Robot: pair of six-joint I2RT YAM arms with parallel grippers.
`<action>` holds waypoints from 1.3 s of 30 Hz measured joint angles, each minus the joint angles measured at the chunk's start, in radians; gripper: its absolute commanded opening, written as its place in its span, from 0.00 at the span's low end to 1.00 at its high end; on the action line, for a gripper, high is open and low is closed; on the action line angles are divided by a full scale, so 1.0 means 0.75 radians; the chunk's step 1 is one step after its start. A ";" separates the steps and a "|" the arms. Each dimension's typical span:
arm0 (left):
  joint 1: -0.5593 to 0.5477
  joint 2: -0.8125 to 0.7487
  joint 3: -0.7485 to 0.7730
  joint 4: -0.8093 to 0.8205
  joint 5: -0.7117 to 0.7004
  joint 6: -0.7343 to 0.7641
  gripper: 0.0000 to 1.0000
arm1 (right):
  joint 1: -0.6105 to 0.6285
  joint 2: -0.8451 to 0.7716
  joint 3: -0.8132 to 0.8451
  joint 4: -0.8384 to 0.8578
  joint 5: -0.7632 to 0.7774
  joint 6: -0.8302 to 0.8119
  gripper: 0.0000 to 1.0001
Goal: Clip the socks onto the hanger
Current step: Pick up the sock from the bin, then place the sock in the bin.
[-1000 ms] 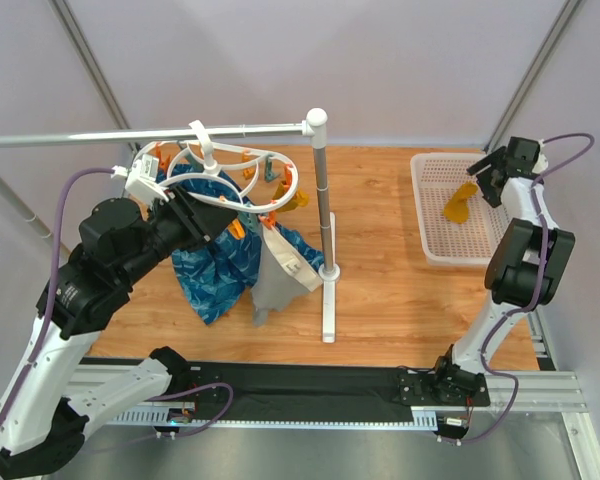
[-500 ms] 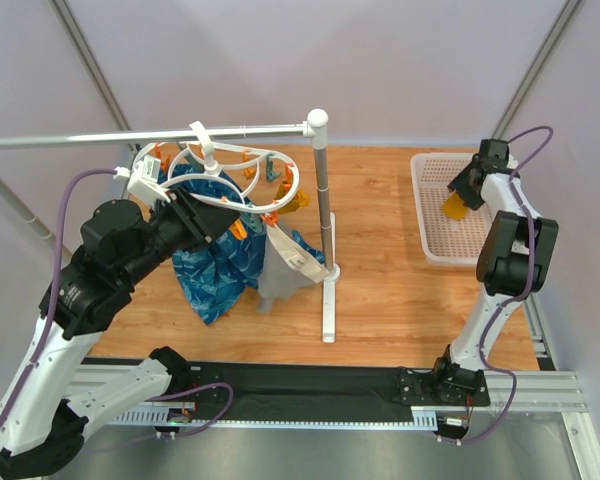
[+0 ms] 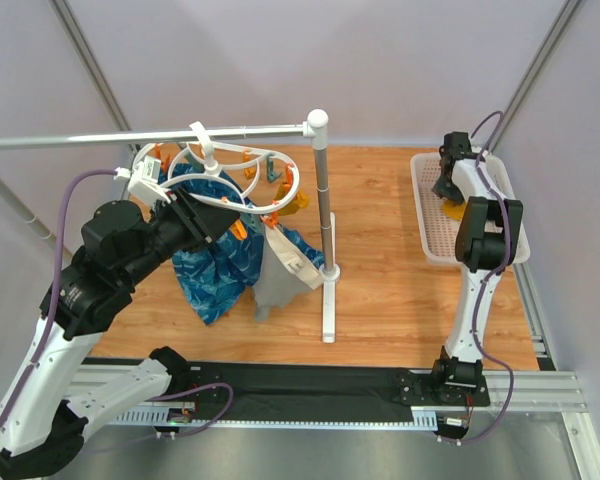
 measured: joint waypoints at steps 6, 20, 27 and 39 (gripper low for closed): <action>0.000 -0.002 -0.005 0.002 0.000 -0.001 0.00 | 0.002 0.016 0.010 -0.063 0.063 -0.002 0.08; 0.000 -0.040 -0.047 0.034 -0.004 -0.001 0.00 | -0.034 -0.731 -0.497 0.023 -0.346 0.146 0.00; 0.000 -0.041 -0.061 0.061 0.003 -0.002 0.00 | 0.074 -1.594 -0.887 0.111 -0.708 0.219 0.00; 0.000 -0.066 -0.064 0.065 0.030 -0.002 0.00 | 0.640 -2.083 -1.216 0.053 -1.294 0.395 0.00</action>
